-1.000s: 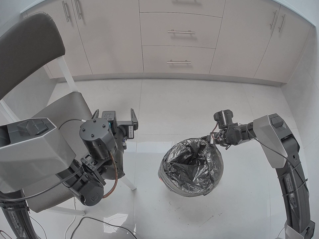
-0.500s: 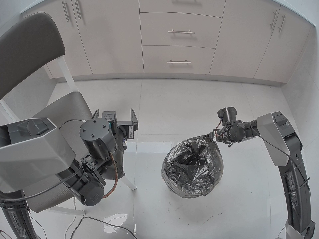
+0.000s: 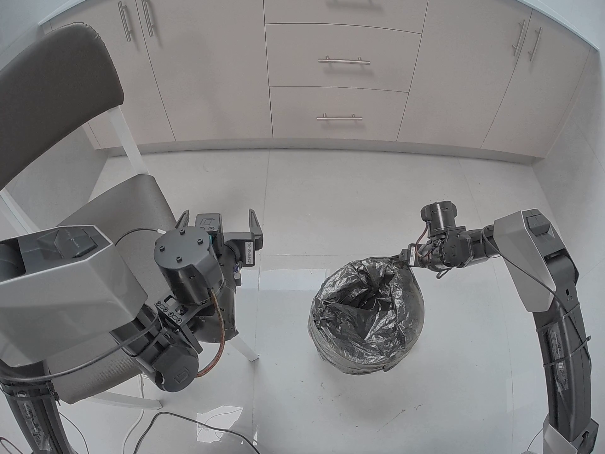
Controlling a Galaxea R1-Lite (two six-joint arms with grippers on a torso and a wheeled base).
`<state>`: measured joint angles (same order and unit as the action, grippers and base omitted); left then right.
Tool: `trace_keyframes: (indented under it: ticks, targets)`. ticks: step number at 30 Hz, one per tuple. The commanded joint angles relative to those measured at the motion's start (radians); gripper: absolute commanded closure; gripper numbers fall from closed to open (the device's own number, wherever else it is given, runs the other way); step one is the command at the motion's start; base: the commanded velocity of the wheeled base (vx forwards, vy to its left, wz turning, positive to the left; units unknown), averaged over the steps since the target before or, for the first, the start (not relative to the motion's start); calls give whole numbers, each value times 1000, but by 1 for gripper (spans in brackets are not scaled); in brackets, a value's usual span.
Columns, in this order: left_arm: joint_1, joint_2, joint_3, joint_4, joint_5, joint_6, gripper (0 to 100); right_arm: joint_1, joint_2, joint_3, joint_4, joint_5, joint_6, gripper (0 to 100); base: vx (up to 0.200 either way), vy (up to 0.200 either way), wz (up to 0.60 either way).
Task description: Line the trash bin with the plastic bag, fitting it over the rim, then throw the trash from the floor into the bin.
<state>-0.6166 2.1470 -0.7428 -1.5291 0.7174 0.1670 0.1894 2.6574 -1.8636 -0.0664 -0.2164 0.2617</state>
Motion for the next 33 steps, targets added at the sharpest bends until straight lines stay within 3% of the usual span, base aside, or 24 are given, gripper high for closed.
trace_keyframes:
  ticks: [1, 18, 25, 33]
  targets:
    - [0, 8, 0, 0, 0, 0, 0, 48, -31, 38, 10, 48, -10, 0, 0, 0, 0]
    - [0, 7, 0, 0, 0, 0, 0, 130, 21, 32, 11, 57, -50, 0, 0, 0, 0]
    - [0, 8, 0, 0, 0, 0, 0, 113, 6, 23, 11, 51, -45, 0, 0, 0, 0]
    - [0, 8, 0, 0, 0, 0, 0, 107, -86, 175, 0, 60, -58, 0, 0, 0, 0]
